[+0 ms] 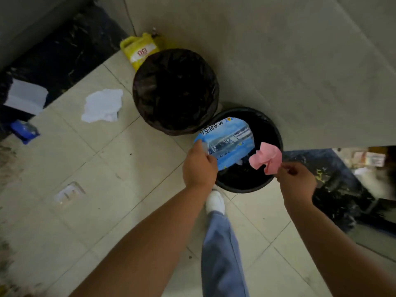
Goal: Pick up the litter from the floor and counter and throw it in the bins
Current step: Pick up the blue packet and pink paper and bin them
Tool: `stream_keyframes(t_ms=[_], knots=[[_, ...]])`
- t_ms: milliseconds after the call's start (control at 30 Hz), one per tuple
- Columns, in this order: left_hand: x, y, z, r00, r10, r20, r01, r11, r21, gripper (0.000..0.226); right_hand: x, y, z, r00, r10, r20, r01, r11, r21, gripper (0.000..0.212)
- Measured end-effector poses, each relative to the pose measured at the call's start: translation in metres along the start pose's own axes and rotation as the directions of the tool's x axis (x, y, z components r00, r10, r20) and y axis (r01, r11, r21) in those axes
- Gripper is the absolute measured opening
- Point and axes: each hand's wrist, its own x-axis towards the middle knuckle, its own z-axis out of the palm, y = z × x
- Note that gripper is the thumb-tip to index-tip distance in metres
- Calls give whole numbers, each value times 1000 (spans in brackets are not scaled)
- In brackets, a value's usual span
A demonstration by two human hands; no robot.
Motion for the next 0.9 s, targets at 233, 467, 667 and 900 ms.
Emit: stream_keyframes(t_ms=[233, 467, 667, 900], knots=[[31, 18, 59, 965, -240, 106, 192, 922, 335, 71, 78, -5, -3, 953, -146, 267, 215, 943, -252, 17], [30, -17, 15, 984, -20, 178, -120, 661, 741, 65, 95, -20, 56, 809, -130, 574, 358, 883, -303, 23], [28, -39, -22, 984, -16, 177, -142, 533, 834, 61, 73, -10, 73, 744, -27, 668, 412, 805, -427, 46], [-1, -60, -60, 993, -117, -6, 81, 653, 753, 58, 5, -53, 85, 601, -313, 735, 784, 409, -466, 60]])
